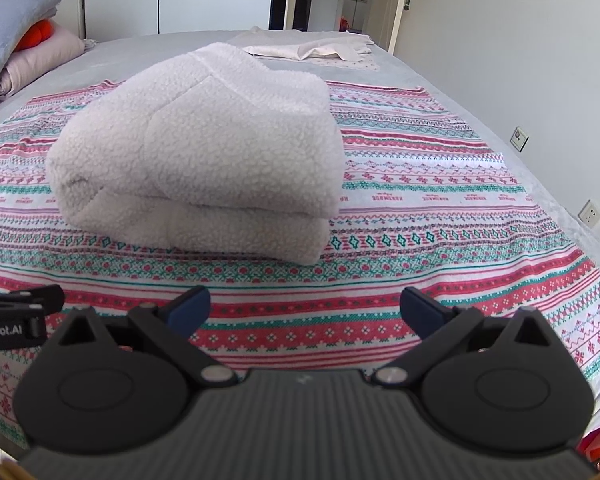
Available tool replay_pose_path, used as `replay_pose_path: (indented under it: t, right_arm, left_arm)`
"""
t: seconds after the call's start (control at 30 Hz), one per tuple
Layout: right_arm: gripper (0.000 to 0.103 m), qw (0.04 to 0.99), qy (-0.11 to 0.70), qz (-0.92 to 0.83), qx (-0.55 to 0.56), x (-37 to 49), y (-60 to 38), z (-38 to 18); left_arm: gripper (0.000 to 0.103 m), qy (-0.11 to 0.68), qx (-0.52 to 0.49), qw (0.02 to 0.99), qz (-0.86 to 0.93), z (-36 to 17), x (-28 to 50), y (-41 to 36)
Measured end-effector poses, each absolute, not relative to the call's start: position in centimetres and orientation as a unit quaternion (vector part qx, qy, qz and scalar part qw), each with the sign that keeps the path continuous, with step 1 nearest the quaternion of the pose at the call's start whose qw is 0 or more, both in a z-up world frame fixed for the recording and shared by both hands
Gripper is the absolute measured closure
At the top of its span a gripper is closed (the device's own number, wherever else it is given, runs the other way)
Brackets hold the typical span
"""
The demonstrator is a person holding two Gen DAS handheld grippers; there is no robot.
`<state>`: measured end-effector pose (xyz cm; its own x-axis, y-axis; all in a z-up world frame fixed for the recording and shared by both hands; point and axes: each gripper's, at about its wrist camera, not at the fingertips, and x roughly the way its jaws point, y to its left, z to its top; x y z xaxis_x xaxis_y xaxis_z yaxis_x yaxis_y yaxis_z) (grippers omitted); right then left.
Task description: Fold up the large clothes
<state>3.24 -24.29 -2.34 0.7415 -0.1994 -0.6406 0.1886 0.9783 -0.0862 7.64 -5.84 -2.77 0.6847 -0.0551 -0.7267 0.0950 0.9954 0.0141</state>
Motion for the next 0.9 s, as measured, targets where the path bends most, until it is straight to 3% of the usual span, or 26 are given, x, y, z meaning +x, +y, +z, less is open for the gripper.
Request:
replay_pose_path:
  t: [0.9]
  right_arm:
    - [0.000, 0.935, 0.339, -0.104, -0.010, 3.29, -24.19, -2.05]
  left_arm:
    - [0.000, 0.388, 0.031, 0.920, -0.040, -2.81, 7.53, -6.31]
